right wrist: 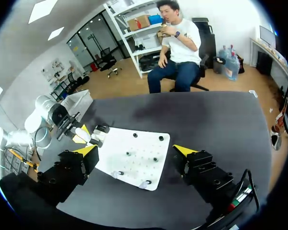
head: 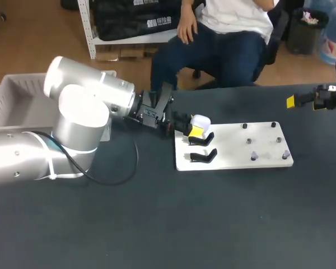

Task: Pick up each earbud case from the left stands, insert the matching earbuds, close the lid, and place the case in the box.

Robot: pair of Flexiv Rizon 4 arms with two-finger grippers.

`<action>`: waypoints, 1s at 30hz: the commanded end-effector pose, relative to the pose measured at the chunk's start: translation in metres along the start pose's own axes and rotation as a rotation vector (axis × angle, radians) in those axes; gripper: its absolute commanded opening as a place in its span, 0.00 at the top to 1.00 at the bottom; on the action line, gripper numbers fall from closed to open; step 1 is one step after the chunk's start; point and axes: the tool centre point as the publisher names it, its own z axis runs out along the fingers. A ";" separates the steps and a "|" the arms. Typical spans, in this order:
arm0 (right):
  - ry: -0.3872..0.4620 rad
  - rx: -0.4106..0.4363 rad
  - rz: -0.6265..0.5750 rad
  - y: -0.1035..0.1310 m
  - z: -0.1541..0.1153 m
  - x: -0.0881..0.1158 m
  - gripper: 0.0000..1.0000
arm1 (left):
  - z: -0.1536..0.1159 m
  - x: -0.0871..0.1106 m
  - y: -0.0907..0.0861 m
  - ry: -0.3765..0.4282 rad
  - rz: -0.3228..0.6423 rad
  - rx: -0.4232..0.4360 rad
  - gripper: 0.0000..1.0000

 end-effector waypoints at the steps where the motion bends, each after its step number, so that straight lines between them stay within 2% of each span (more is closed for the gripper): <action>1: 0.000 -0.001 -0.001 -0.001 0.000 0.000 0.00 | -0.007 -0.014 -0.015 0.009 0.009 -0.053 1.00; 8: 0.013 -0.033 -0.047 0.029 0.003 0.010 0.00 | 0.004 -0.038 -0.008 0.040 0.064 -0.029 1.00; 15: 0.063 -0.076 -0.077 0.062 0.005 0.025 0.00 | 0.017 -0.063 0.004 0.072 0.071 -0.021 1.00; 23: 0.081 -0.138 -0.113 0.091 0.013 0.038 0.00 | 0.034 -0.085 -0.007 0.090 0.106 0.023 1.00; 30: 0.078 -0.148 -0.113 0.094 0.017 0.042 0.00 | 0.042 -0.090 -0.010 0.098 0.115 0.035 1.00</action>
